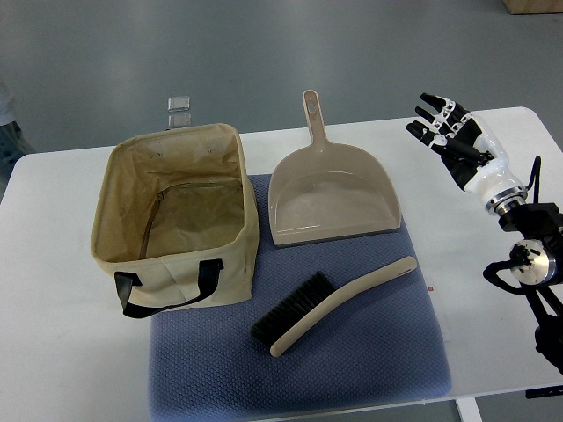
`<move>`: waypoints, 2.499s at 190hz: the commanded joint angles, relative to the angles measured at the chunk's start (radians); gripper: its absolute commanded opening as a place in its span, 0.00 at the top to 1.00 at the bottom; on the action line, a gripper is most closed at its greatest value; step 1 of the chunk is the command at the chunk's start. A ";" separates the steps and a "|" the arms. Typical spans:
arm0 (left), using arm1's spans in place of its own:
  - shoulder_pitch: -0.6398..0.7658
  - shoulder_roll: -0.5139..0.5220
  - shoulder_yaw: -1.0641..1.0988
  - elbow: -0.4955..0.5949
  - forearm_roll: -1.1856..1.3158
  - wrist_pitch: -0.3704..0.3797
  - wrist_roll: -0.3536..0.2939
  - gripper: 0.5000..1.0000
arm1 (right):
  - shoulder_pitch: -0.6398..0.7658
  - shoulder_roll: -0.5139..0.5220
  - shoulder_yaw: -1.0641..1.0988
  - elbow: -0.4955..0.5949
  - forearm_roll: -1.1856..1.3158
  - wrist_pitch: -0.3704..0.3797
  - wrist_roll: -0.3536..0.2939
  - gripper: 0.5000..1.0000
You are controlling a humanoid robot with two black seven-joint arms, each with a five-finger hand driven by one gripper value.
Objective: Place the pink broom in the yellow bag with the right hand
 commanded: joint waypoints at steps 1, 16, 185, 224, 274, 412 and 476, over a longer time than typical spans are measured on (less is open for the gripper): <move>0.000 0.000 0.000 0.000 0.000 0.000 0.001 0.00 | 0.000 -0.001 0.001 0.000 0.000 -0.001 0.001 0.14; 0.000 0.000 0.000 0.000 0.002 0.000 0.001 0.00 | 0.000 -0.001 0.001 0.000 0.000 -0.001 0.001 0.14; 0.000 0.000 0.000 0.000 0.000 0.000 0.001 0.00 | 0.001 -0.004 0.001 0.000 0.003 0.001 0.001 0.14; 0.002 0.000 0.000 0.000 0.000 0.000 0.001 0.00 | 0.012 -0.010 0.003 0.002 0.003 0.001 0.001 0.14; 0.000 0.000 0.000 0.000 0.000 0.000 0.001 0.00 | 0.014 -0.019 0.003 0.002 0.002 -0.001 0.001 0.14; 0.000 0.000 0.000 0.000 0.000 0.000 0.001 0.00 | 0.058 -0.114 -0.066 0.000 -0.054 0.101 0.004 0.14; 0.000 0.000 0.000 0.000 0.000 0.000 0.001 0.00 | 0.156 -0.309 -0.331 0.012 -0.166 0.177 0.096 0.14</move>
